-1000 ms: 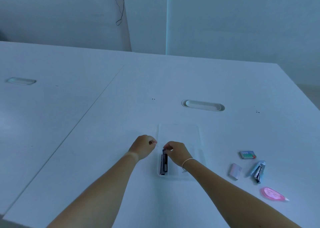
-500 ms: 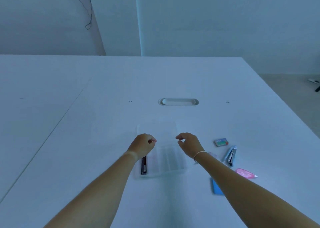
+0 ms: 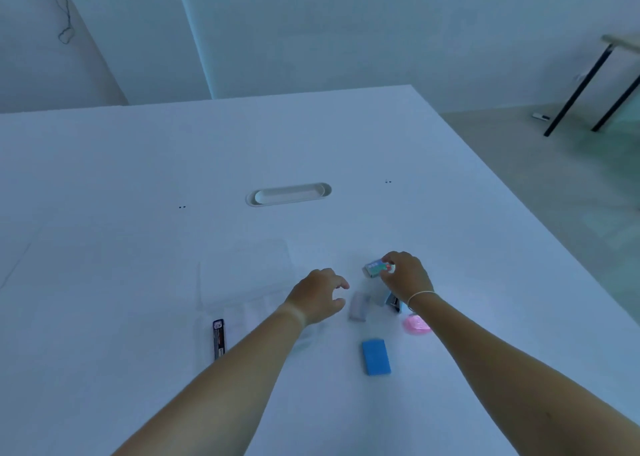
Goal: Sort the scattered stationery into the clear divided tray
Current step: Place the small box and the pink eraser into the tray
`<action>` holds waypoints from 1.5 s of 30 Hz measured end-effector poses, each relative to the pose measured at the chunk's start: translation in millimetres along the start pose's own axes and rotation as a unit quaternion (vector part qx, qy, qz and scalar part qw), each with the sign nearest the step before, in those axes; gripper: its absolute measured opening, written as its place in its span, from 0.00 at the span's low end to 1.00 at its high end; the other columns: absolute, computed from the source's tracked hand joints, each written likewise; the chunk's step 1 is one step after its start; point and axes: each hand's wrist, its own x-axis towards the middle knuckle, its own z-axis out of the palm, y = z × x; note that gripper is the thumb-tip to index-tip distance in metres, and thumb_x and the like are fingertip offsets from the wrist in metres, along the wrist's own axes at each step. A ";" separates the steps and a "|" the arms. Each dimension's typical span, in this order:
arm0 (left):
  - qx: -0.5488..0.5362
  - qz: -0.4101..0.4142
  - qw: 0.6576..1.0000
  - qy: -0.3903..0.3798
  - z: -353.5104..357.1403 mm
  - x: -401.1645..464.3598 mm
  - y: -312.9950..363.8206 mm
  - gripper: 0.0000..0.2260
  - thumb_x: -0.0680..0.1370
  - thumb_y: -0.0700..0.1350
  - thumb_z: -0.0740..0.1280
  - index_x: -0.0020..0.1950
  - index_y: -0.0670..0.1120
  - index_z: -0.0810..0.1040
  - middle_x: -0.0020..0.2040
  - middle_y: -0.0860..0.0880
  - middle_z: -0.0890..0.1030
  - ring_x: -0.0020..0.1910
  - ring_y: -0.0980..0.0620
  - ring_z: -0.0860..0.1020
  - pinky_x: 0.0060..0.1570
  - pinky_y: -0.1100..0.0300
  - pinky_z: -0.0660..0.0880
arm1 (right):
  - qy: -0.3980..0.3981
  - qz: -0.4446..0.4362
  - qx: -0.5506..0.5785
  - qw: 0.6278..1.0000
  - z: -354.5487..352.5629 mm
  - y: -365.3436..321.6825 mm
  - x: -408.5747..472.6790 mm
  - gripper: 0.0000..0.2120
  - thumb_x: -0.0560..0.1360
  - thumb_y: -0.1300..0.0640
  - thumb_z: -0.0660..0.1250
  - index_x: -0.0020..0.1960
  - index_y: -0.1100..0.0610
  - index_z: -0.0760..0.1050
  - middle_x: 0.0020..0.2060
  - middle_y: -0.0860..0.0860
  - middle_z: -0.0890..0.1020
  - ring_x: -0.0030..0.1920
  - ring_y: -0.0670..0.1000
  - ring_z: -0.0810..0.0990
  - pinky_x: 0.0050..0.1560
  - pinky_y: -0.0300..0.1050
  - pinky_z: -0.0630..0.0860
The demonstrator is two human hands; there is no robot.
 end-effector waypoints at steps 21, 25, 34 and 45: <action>0.172 0.070 0.981 -0.051 30.4 37.2 -5.5 0.26 0.72 0.56 0.66 0.68 0.48 0.68 0.66 0.48 0.73 0.63 0.46 0.69 0.60 0.53 0.68 | -0.008 -0.049 -0.129 0.990 23.7 12.6 37.1 0.17 0.72 0.49 0.64 0.58 0.55 0.70 0.56 0.56 0.78 0.56 0.58 0.74 0.59 0.49 0.69; 0.146 0.057 0.987 -0.034 25.5 33.8 -8.5 0.26 0.72 0.55 0.67 0.67 0.48 0.69 0.66 0.49 0.73 0.64 0.46 0.69 0.60 0.54 0.67 | -0.002 -0.061 -0.115 0.991 18.3 9.8 36.8 0.17 0.72 0.51 0.65 0.58 0.55 0.70 0.56 0.56 0.78 0.57 0.58 0.74 0.60 0.49 0.69; 0.074 -0.029 0.995 0.063 -23.0 -19.6 -55.3 0.26 0.71 0.55 0.69 0.66 0.48 0.71 0.64 0.51 0.74 0.64 0.48 0.69 0.61 0.56 0.66 | -0.015 -0.141 -0.046 0.989 24.5 -46.8 24.8 0.16 0.70 0.53 0.68 0.56 0.57 0.72 0.54 0.56 0.79 0.54 0.58 0.75 0.56 0.50 0.71; 0.035 -0.135 0.988 0.071 -40.0 -115.2 -117.6 0.26 0.71 0.53 0.68 0.67 0.48 0.70 0.65 0.50 0.73 0.65 0.49 0.68 0.64 0.56 0.67 | -0.120 -0.271 -0.010 0.955 85.9 -133.1 -25.0 0.18 0.70 0.56 0.70 0.57 0.55 0.71 0.56 0.55 0.76 0.55 0.55 0.75 0.55 0.46 0.75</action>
